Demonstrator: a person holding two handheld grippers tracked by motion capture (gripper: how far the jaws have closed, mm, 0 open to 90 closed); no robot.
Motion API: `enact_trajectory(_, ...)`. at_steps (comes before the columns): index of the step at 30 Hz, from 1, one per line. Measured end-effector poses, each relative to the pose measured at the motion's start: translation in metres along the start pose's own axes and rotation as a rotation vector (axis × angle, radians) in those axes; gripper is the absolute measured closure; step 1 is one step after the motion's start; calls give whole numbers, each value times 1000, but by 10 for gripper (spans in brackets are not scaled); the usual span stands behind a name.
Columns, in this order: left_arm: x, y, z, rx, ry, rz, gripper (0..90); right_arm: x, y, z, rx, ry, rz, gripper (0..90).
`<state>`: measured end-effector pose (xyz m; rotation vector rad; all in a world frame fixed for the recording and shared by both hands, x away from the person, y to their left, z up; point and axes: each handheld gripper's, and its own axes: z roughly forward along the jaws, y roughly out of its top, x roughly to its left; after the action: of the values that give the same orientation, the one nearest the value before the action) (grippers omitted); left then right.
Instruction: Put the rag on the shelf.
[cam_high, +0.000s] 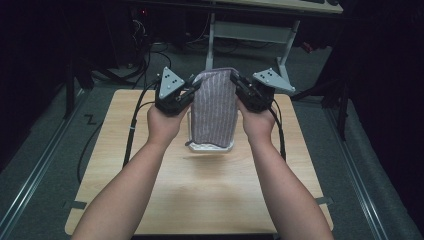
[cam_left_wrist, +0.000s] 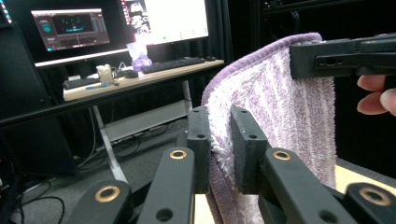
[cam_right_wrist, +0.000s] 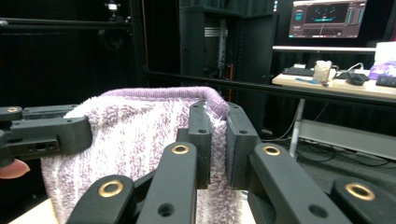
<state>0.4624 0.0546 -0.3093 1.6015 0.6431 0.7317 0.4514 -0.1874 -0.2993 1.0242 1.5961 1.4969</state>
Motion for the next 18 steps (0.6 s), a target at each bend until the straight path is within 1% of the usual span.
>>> enact_trajectory(3, 7, 2, 11, 14, 10, -13, 791, -3, 2, 9, 3, -13, -15, 834)
enact_trajectory(4, 10, 2, 15, 15, 11, -23, 791, -7, 2, 16, 7, -17, -18, 833)
enact_trajectory(5, 13, 1, 18, 18, 16, -31, 791, -8, 1, 19, 6, -16, -23, 832)
enact_trajectory(6, 15, 1, 21, 12, 18, -38, 791, -8, 1, 19, 6, -16, -23, 832)
enact_trajectory(7, 18, 0, 25, 17, 19, -43, 790, -10, 0, 22, 3, -18, -28, 832)
enact_trajectory(8, 20, -1, 28, 23, 24, -39, 791, -12, 0, 26, 10, -20, -27, 832)
enact_trajectory(9, 22, -2, 31, 32, 27, -39, 790, -15, -2, 33, 22, -22, -36, 832)
enact_trajectory(10, 24, -3, 34, 40, 27, -40, 790, -15, -2, 33, 22, -22, -36, 832)
enact_trajectory(11, 26, -3, 37, 39, 32, -35, 787, -18, -5, 40, 36, -26, -38, 830)
enact_trajectory(12, 27, -5, 40, 50, 30, -52, 785, -18, -5, 40, 36, -26, -38, 830)
enact_trajectory(13, 28, -5, 42, 59, 31, -48, 785, -20, -6, 43, 42, -26, -35, 827)
enact_trajectory(15, 30, -7, 46, 60, 37, -43, 782, -25, -9, 49, 55, -27, -30, 823)
enact_trajectory(16, 31, -7, 48, 64, 45, -29, 782, -27, -10, 52, 64, -24, -22, 823)
enact_trajectory(17, 31, -7, 50, 84, 39, -35, 782, -32, -12, 57, 78, -18, -7, 823)
enact_trajectory(18, 31, -8, 52, 90, 44, -37, 782, -33, -12, 60, 82, -17, -1, 823)
